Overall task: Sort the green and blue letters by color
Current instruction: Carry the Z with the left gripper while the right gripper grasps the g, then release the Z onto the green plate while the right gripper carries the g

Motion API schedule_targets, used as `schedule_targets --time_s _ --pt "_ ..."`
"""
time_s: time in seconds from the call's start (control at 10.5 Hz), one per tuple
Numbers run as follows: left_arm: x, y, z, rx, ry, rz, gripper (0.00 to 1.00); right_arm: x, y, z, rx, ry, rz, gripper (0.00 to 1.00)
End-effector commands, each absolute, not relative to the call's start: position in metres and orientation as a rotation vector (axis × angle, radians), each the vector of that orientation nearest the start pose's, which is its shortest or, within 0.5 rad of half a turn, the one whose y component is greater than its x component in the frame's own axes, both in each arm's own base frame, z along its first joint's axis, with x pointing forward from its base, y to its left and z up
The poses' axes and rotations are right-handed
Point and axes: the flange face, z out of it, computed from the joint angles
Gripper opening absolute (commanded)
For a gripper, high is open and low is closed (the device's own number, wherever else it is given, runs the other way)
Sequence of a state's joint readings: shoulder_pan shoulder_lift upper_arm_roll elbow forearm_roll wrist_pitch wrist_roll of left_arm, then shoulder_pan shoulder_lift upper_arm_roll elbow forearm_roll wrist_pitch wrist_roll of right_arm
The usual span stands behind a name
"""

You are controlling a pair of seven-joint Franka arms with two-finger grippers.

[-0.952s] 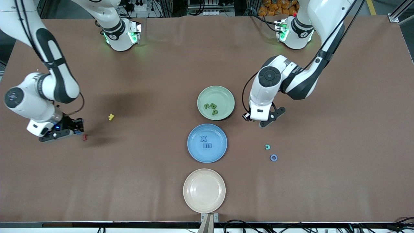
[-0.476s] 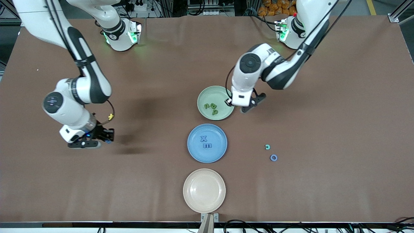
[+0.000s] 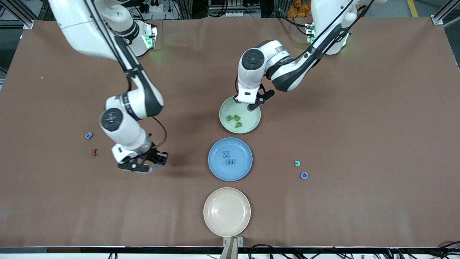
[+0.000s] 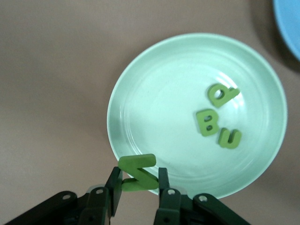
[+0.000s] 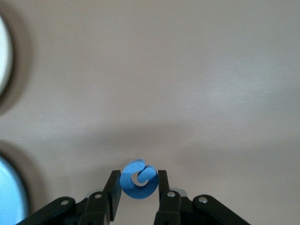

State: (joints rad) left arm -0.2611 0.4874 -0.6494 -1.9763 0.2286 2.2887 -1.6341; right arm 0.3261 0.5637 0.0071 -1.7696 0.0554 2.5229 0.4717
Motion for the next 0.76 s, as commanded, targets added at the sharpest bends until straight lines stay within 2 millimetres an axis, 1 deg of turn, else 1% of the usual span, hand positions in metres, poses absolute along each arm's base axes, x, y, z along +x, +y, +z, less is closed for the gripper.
schedule_targets --time_s 0.0,0.19,0.29,0.38,0.48,0.57,0.67 --pt "0.383 -0.472 0.250 -2.952 -0.957 0.264 1.00 0.649 0.295 0.264 -2.948 0.379 -0.265 0.09" --pt "0.390 -0.467 0.252 -2.919 -1.053 0.252 1.00 0.633 0.354 0.259 -2.917 0.405 -0.264 0.09" --pt "0.395 -0.464 0.254 -2.916 -1.071 0.245 1.00 0.626 0.377 0.267 -2.895 0.415 -0.275 0.09" --pt "0.410 -0.459 0.260 -2.919 -1.104 0.225 1.00 0.616 0.401 0.272 -2.882 0.404 -0.278 0.09" --pt "0.434 -0.447 0.267 -2.918 -1.153 0.194 1.00 0.607 0.421 0.274 -2.872 0.396 -0.280 0.09" --pt "0.458 -0.432 0.270 -2.901 -1.197 0.151 1.00 0.595 0.443 0.275 -2.862 0.392 -0.275 0.09" --pt "0.480 -0.407 0.271 -2.850 -1.240 0.100 1.00 0.586 0.459 0.272 -2.852 0.396 -0.274 0.09"
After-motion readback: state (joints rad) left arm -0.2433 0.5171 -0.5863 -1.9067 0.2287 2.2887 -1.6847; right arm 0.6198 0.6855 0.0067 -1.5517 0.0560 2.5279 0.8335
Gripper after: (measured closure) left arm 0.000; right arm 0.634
